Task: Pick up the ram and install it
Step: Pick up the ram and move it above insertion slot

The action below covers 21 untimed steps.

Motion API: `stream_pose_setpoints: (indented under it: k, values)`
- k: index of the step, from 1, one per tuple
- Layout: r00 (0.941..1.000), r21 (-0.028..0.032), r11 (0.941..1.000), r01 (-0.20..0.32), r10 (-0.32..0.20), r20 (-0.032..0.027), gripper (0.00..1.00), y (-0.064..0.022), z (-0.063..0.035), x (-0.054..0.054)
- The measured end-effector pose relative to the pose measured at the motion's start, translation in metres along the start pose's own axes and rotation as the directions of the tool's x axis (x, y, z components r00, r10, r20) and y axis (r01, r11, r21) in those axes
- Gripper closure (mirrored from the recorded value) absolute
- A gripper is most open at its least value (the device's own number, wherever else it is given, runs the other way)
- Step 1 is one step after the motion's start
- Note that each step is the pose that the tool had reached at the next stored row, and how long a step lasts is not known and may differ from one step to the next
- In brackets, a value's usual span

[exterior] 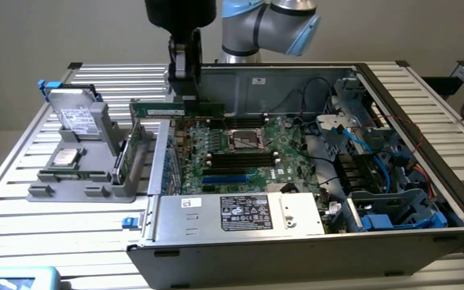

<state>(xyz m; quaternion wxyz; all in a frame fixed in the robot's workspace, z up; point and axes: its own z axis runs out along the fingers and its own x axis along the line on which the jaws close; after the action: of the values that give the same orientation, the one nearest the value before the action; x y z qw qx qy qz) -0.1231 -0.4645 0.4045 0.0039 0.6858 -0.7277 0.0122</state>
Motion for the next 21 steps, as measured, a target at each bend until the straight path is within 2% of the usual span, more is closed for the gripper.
stream_pose_setpoints:
  k: [13, 16, 21]
  values:
    - [1.0000, -0.0001, 1.0000, 0.001, -0.001, 0.0001, 0.88, -0.0590, 0.0024, -0.004]
    - [1.0000, -0.0001, 1.0000, 0.001, -0.001, 0.0000, 0.88, -0.0716, 0.0046, -0.010]
    - [1.0000, 0.0002, 1.0000, 0.001, -0.001, -0.0004, 0.88, -0.0845, 0.0072, -0.024]
